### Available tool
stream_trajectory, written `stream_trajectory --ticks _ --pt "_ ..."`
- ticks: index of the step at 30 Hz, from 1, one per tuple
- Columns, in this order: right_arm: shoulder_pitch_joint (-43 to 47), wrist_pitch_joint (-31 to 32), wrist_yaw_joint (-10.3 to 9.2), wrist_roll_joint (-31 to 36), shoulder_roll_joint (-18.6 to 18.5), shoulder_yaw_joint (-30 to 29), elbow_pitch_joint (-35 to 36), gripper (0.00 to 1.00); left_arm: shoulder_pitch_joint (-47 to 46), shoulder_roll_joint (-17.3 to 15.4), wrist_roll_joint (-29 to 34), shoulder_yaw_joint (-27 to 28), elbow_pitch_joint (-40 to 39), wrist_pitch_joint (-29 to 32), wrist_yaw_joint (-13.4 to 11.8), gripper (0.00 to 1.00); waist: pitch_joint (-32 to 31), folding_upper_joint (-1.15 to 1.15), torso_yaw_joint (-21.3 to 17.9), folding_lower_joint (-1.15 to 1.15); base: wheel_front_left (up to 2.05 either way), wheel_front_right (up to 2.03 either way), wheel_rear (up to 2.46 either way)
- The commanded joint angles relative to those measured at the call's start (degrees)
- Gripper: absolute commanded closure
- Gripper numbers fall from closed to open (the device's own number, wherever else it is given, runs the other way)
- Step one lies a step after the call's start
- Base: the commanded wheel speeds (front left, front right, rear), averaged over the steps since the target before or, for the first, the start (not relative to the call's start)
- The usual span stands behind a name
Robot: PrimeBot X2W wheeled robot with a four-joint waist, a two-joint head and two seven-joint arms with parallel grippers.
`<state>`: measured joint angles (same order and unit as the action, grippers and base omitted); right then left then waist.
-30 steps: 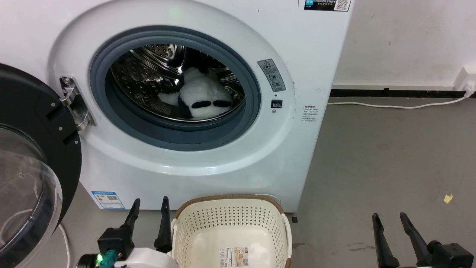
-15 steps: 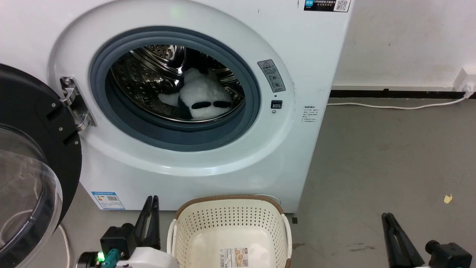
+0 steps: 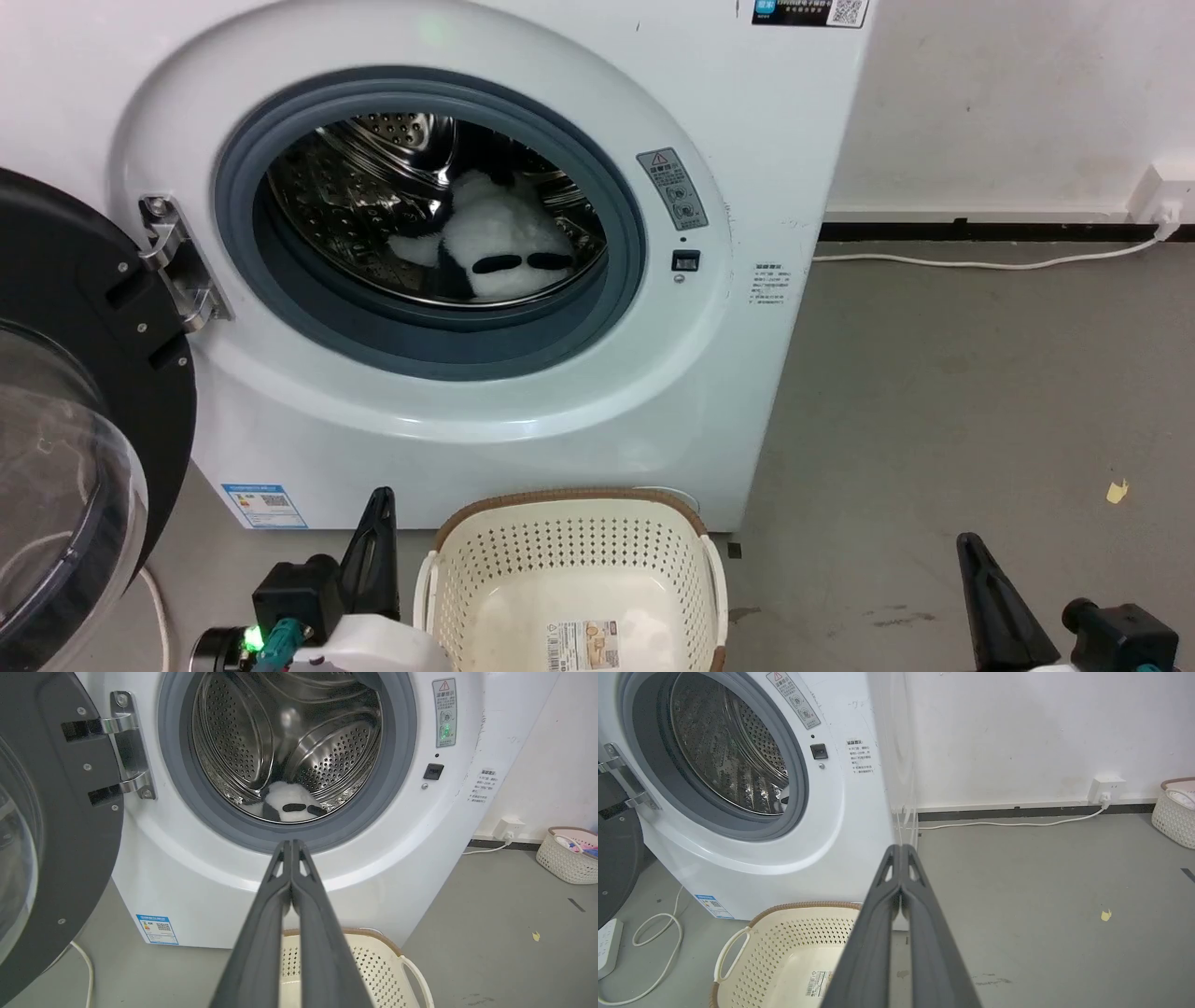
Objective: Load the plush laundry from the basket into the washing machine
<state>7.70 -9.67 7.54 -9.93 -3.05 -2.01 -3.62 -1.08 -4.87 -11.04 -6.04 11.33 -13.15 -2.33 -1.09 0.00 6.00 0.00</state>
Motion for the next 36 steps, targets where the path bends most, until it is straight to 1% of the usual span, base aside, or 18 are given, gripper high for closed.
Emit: stream_trajectory --ticks 1,36 --pt "-0.68 0.28 -0.01 0.64 0.02 0.07 0.28 1.00 0.12 0.01 0.60 0.37 -0.51 0.31 0.24 1.00 0.02 0.00 -0.09 0.00 0.00 0.00 0.00" --pt "-2.83 3.16 -0.02 3.49 0.07 0.67 1.30 1.00 0.42 0.62 3.80 2.11 -3.83 4.25 0.88 1.00 0.35 0.00 -1.90 0.00 0.00 0.00 0.00"
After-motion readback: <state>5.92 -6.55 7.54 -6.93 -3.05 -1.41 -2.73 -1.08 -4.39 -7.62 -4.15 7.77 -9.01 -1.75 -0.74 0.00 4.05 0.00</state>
